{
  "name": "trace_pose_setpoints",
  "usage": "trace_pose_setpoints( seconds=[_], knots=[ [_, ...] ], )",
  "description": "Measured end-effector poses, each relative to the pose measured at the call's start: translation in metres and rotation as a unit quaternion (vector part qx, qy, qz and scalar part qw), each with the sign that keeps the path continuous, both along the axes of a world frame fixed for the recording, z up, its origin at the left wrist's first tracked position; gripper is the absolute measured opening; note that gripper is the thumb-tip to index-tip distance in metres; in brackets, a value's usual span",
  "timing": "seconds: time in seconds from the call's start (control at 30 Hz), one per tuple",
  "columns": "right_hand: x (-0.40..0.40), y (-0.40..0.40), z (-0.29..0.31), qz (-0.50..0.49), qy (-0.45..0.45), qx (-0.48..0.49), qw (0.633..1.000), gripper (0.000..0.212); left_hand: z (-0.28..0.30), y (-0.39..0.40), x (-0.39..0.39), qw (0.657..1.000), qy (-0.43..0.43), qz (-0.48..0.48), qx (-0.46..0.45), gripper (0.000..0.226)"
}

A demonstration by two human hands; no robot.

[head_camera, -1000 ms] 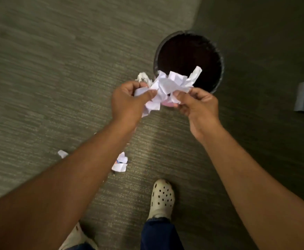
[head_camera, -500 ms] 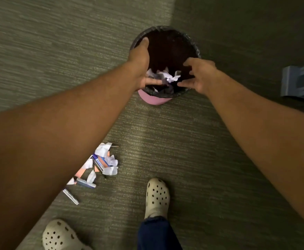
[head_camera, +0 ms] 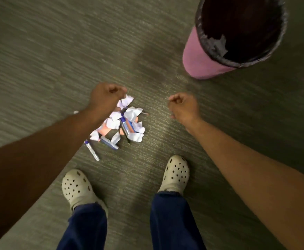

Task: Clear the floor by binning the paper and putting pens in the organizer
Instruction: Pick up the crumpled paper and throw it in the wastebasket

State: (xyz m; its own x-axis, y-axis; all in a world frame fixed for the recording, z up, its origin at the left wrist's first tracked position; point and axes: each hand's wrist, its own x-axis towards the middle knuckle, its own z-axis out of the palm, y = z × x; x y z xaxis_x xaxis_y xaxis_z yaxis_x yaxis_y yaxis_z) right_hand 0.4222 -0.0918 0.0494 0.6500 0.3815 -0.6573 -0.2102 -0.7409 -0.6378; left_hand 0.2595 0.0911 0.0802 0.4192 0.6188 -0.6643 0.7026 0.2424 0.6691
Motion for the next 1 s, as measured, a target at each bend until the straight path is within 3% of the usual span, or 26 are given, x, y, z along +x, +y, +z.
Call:
trace_pose_setpoints(
  seconds=[0.07, 0.13, 0.2, 0.33, 0.43, 0.57, 0.77, 0.9, 1.0],
  knots=[
    [-0.041, 0.005, -0.027, 0.126, -0.027, -0.019, 0.991, 0.011, -0.03, 0.001, -0.054, 0.997, 0.062, -0.024, 0.025, 0.016],
    [-0.075, 0.009, -0.05, 0.225, -0.067, -0.03, 0.972, 0.022, -0.058, -0.002, -0.102, 0.988, 0.128, -0.071, 0.054, 0.015],
    [-0.105, 0.007, -0.079, 0.314, -0.097, -0.033, 0.944, 0.04, -0.083, -0.012, -0.142, 0.973, 0.173, -0.131, 0.078, 0.02],
    [-0.151, 0.0, -0.134, 0.47, -0.147, -0.096, 0.865, 0.081, -0.128, -0.037, -0.192, 0.938, 0.194, -0.272, 0.097, 0.053],
    [-0.17, -0.001, -0.155, 0.469, -0.193, -0.101, 0.856, 0.073, -0.156, -0.054, -0.203, 0.916, 0.174, -0.348, 0.1, 0.064],
    [-0.173, -0.007, -0.164, 0.433, -0.255, -0.08, 0.861, 0.05, -0.184, -0.069, -0.188, 0.902, 0.127, -0.372, 0.177, 0.052],
    [-0.16, -0.027, -0.164, 0.348, -0.191, -0.025, 0.917, 0.021, -0.204, -0.078, -0.16, 0.883, 0.163, -0.379, 0.223, 0.04],
    [-0.154, -0.005, -0.141, 0.318, -0.2, 0.072, 0.924, 0.019, -0.209, -0.073, -0.156, 0.894, 0.158, -0.37, 0.195, 0.037],
    [-0.149, 0.027, -0.13, 0.335, -0.219, 0.122, 0.908, 0.037, -0.208, -0.061, -0.156, 0.922, 0.124, -0.31, 0.198, 0.022]
  ],
)
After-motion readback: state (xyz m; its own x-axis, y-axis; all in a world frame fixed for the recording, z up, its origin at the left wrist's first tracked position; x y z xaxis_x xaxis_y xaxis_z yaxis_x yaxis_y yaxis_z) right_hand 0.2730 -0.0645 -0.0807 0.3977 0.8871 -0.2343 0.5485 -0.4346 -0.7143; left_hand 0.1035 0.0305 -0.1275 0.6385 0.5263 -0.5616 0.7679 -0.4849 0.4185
